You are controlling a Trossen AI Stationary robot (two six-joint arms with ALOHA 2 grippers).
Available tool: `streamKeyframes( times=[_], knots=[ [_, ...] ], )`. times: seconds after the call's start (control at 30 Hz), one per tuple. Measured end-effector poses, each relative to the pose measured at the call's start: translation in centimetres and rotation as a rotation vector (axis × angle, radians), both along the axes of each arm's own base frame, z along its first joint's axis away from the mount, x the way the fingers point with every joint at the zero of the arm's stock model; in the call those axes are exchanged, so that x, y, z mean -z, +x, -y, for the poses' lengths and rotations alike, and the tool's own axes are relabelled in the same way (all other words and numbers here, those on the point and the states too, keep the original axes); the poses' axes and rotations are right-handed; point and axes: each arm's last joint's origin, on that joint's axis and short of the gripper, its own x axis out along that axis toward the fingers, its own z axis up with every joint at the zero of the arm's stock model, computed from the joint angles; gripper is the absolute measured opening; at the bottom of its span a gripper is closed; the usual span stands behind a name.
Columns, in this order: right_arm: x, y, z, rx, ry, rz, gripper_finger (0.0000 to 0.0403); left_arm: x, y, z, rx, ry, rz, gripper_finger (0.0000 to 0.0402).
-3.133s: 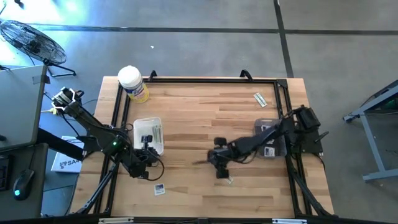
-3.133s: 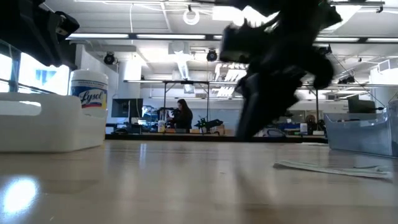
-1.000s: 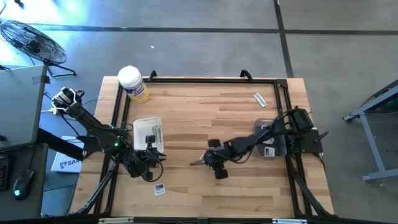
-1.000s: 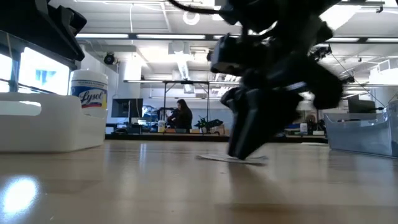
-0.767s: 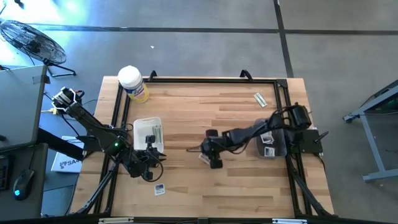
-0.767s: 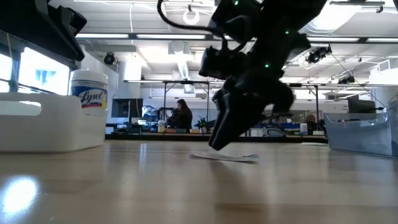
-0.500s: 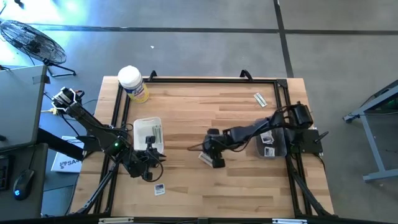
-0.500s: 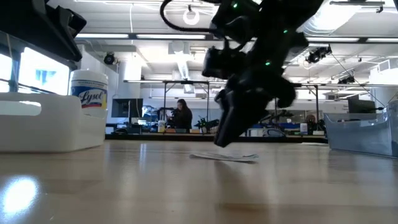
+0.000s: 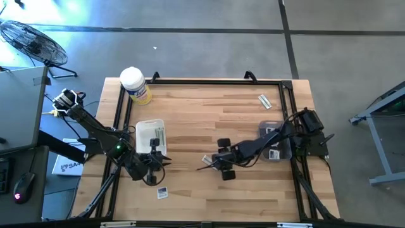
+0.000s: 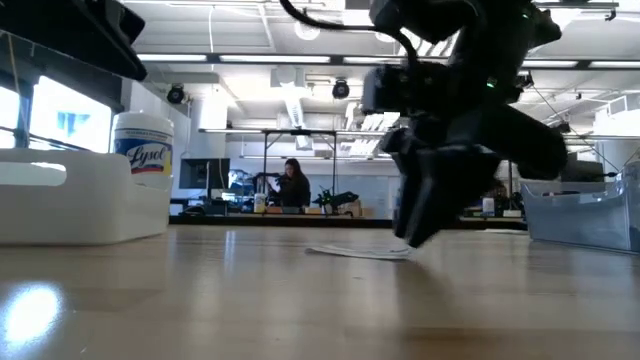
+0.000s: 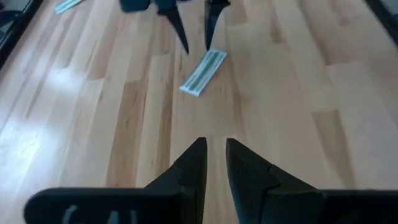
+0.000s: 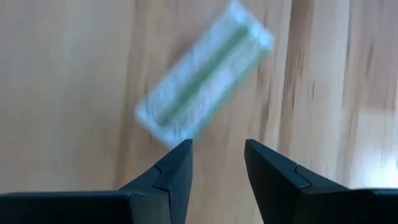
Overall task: Pick & Place First Aid Supplies
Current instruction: Put the green bandage into the white bin
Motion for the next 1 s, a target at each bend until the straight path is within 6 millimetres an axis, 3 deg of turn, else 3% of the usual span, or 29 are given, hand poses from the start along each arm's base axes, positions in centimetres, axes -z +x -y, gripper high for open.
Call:
streamKeyframes(
  times=[0.2, 0.53, 1.0],
  knots=[
    [-0.03, 0.79, -0.33, -0.034, 0.038, 0.069, 0.014, -0.11, 0.09, 0.13, 0.015, -0.018, 0.007, 0.0057],
    [-0.12, 0.18, 0.09, 0.025, -0.086, 0.039, 0.014, -0.09, 0.08, 0.12, 0.014, -0.02, 0.005, 0.0057],
    [0.54, 0.68, -0.77, 0.014, 0.133, 0.032, 0.014, 0.38, 0.82, 0.74, 0.024, -0.015, 0.025, 0.0057]
  ],
)
